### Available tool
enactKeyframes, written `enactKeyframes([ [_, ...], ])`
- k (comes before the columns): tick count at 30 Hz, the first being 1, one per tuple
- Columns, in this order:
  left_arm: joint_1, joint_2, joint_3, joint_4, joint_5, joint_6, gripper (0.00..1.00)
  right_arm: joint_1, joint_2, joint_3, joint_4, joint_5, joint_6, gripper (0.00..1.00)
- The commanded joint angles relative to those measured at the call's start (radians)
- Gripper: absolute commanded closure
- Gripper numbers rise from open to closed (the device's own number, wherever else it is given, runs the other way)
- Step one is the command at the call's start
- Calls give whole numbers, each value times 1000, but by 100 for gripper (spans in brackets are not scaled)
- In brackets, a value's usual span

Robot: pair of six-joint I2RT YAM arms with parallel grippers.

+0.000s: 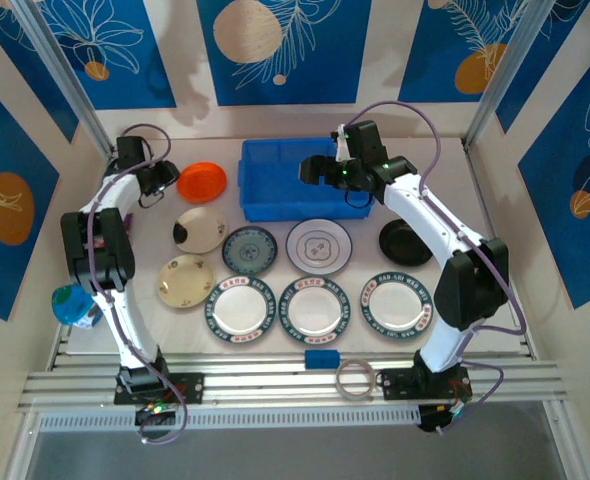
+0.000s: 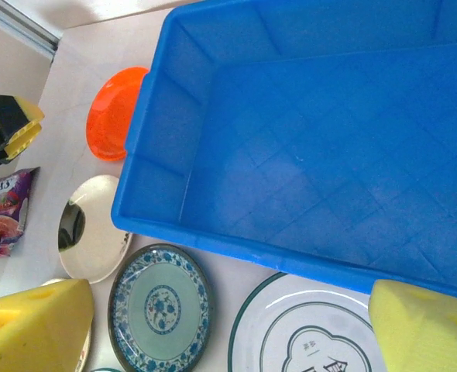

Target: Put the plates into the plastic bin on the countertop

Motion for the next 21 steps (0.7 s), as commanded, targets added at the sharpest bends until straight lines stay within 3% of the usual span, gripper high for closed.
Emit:
enactKeyframes([
  [1, 14, 20, -15, 44, 24, -7, 62, -3, 21, 39, -22, -23, 17, 8],
  [8, 16, 60, -22, 71, 35, -27, 68, -1, 43, 64, -39, -14, 18, 8],
  [21, 15, 110, -38, 80, 29, -45, 65, 3, 64, 85, -61, -3, 24, 8],
])
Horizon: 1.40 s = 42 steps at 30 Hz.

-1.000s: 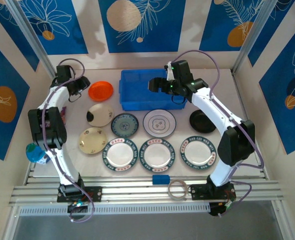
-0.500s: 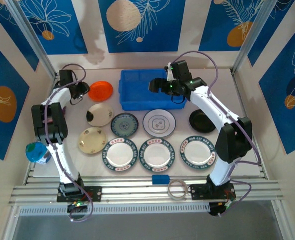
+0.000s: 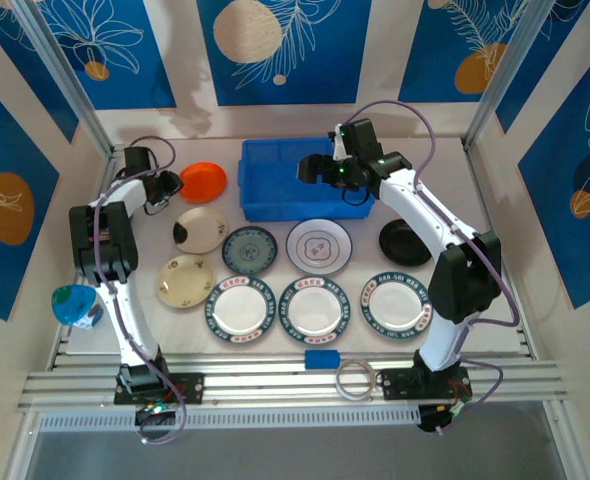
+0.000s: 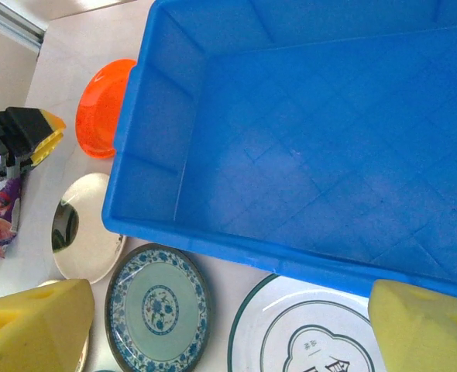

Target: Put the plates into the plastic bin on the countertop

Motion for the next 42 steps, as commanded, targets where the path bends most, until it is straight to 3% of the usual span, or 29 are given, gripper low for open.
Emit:
enactKeyframes([
  [1, 14, 20, -18, 14, 15, -13, 65, 1, 16, 33, -27, -5, 14, 8],
  [26, 11, 116, -14, 135, 86, -153, 71, -9, 42, 50, -64, 6, 15, 8],
  [38, 3, 125, -6, 170, 67, -191, 81, -10, 38, 28, -59, -2, 16, 10],
  [42, -5, 121, -1, 186, 56, -203, 89, -9, 40, 21, -56, -7, 20, 11],
])
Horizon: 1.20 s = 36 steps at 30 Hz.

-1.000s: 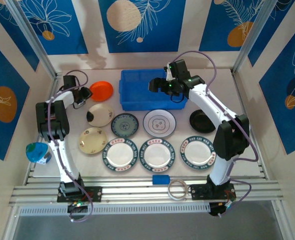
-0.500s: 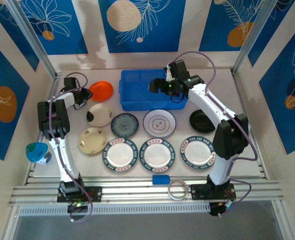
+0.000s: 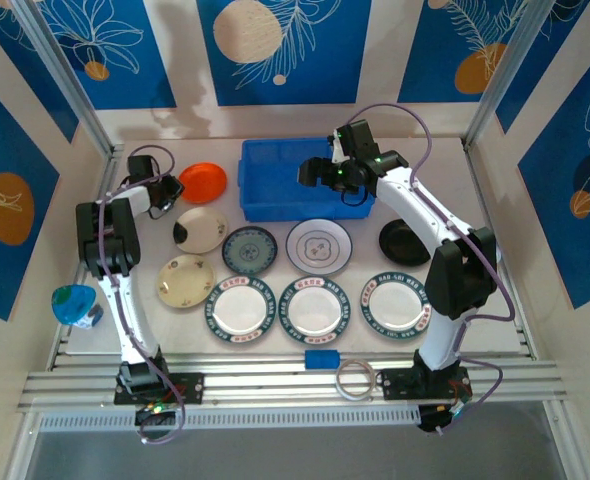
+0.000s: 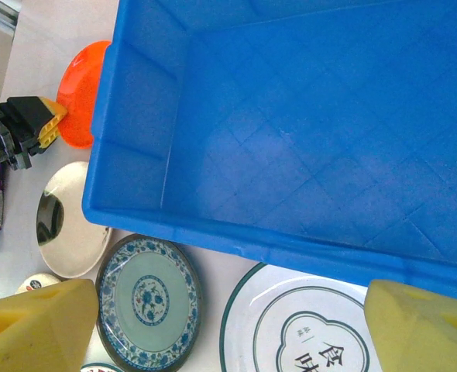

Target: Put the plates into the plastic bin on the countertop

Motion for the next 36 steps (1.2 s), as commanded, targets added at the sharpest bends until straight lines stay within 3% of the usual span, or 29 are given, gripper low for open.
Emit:
enactKeyframes([
  [1, -9, 25, 15, 19, -17, -17, 90, -5, 9, 1, -6, -12, 12, 11],
  [6, -16, -16, -11, 52, -26, -28, 100, -1, 8, -8, -3, -18, 14, 11],
  [14, -19, -227, -62, -9, -99, 60, 100, 1, -4, 8, 0, -52, -2, 13],
  [21, -55, -411, -55, -149, -74, 177, 100, -6, -13, 41, 15, -123, -3, 17],
  [25, -101, -476, -69, -166, 45, 176, 100, -19, -1, 71, 44, -189, -2, 20],
  [30, -186, -501, -52, -181, 180, 126, 100, -61, 4, 52, 144, -366, 58, 24],
  [36, -301, -486, 19, -205, 231, 111, 100, -96, 7, 31, 206, -451, 112, 27],
])
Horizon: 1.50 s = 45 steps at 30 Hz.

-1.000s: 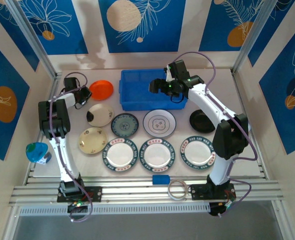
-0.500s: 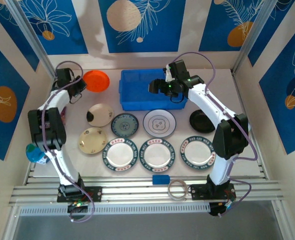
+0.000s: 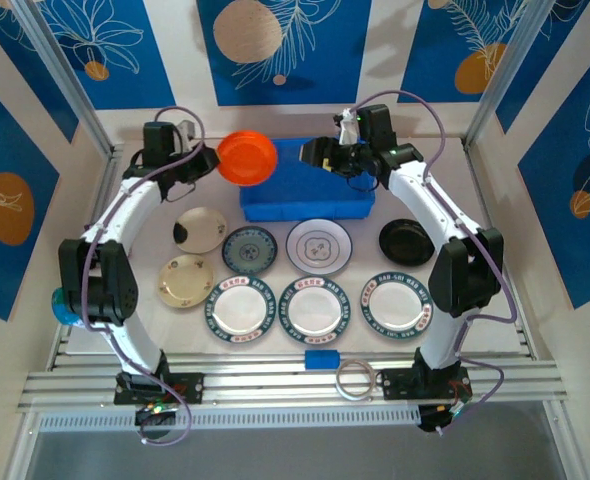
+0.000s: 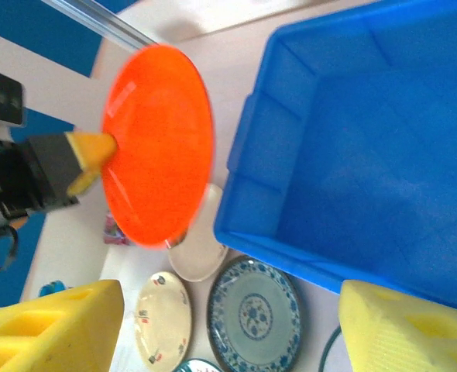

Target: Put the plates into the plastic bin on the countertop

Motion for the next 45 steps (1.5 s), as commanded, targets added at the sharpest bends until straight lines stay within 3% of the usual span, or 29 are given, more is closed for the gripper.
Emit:
enactKeyframes([
  [1, -50, 7, 86, -4, 97, -27, 100, -14, 6, -13, 42, -92, 37, 27],
  [8, -126, 49, 203, -39, 140, -36, 100, -29, 0, -36, 65, -107, 53, 29],
  [10, -142, 52, 215, -45, 146, -33, 100, -32, -6, -48, 88, -129, 64, 39],
  [13, -158, 56, 220, -56, 154, -30, 100, -34, -7, -51, 89, -127, 75, 43],
  [15, -165, 54, 215, -66, 150, -24, 100, -40, -9, -64, 106, -137, 90, 67],
  [17, -169, 46, 203, -76, 137, -16, 100, -43, -13, -74, 113, -135, 105, 100],
  [21, -168, 21, 157, -90, 98, -3, 100, -49, -10, -82, 109, -112, 119, 100],
  [22, -168, 16, 155, -115, 68, 7, 76, -51, -1, -75, 98, -103, 125, 100],
  [23, -168, 6, 152, -149, 21, 23, 13, -53, 13, -62, 87, -94, 130, 100],
  [24, -169, -6, 147, -180, -25, 39, 0, -56, 28, -49, 71, -84, 135, 100],
  [27, -168, -59, 103, -224, -168, 78, 0, -63, 113, 55, -32, -42, 137, 100],
  [30, -169, -123, 43, -213, -242, 126, 0, -66, 229, 196, -130, -13, 123, 100],
  [36, -157, -183, 30, -323, -304, 157, 0, -56, 452, 475, -280, -7, 115, 100],
  [45, -156, -262, -100, -275, -316, 213, 0, -24, 711, 758, -384, 1, 121, 100],
])
